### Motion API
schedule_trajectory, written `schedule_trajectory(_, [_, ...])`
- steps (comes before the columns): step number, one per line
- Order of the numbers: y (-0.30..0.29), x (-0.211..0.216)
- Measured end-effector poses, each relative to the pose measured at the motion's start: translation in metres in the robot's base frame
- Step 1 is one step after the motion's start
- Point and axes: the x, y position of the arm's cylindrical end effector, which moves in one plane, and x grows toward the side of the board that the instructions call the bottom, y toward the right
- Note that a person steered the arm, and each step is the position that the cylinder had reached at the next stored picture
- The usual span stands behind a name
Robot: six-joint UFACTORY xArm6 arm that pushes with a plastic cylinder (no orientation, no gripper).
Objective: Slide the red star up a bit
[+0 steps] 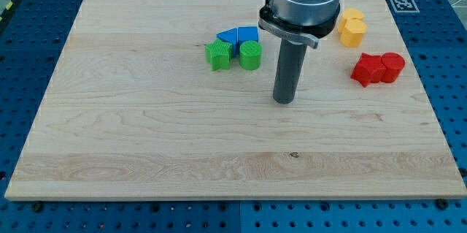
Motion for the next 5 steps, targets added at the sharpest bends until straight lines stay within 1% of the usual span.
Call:
schedule_trajectory(3, [0.051, -0.001])
schedule_trajectory(4, [0.051, -0.009])
schedule_trajectory(5, [0.076, -0.008])
